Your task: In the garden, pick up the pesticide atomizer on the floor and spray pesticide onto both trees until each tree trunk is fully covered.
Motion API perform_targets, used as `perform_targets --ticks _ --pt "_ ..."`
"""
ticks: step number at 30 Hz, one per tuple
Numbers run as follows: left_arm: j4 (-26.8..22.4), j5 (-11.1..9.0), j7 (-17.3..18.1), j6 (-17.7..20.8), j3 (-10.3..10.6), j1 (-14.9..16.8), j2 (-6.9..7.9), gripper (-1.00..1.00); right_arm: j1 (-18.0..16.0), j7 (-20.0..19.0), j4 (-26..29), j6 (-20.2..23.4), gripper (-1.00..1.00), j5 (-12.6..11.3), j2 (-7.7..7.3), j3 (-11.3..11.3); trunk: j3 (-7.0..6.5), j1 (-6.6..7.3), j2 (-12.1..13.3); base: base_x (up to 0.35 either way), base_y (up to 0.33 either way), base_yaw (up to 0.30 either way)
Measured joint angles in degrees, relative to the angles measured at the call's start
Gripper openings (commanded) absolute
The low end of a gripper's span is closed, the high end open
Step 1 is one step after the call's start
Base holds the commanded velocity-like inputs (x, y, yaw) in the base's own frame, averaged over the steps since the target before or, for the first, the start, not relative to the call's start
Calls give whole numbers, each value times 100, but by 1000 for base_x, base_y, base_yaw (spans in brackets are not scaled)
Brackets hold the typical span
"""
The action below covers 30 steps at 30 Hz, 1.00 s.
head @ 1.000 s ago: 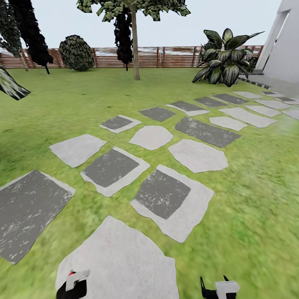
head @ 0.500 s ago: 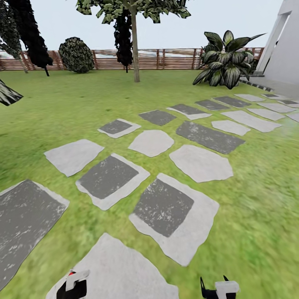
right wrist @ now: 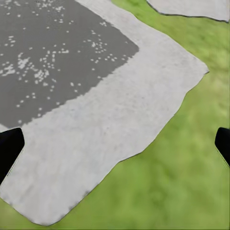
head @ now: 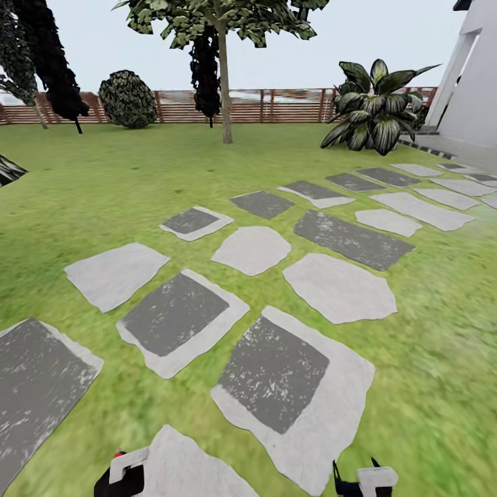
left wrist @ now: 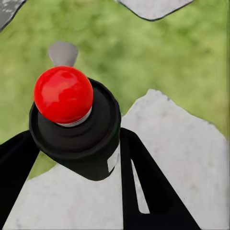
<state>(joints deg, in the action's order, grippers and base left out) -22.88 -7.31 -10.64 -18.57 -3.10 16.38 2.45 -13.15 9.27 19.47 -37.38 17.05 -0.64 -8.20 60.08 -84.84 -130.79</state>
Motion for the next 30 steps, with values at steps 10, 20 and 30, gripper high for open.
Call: perform_targets --ticks 10,20,30 --pt "0 1 0 0 -1 -2 0 -100 0 0 -7 0 100 0 0 3 -79 0 0 338 0 10" --pt "0 5 0 0 -2 2 0 -100 0 -3 -8 0 100 2 7 9 -130 0 0 338 0 116" --pt "0 5 1 0 0 -1 0 -100 0 -26 -8 0 100 23 0 17 -133 0 0 338 0 4"
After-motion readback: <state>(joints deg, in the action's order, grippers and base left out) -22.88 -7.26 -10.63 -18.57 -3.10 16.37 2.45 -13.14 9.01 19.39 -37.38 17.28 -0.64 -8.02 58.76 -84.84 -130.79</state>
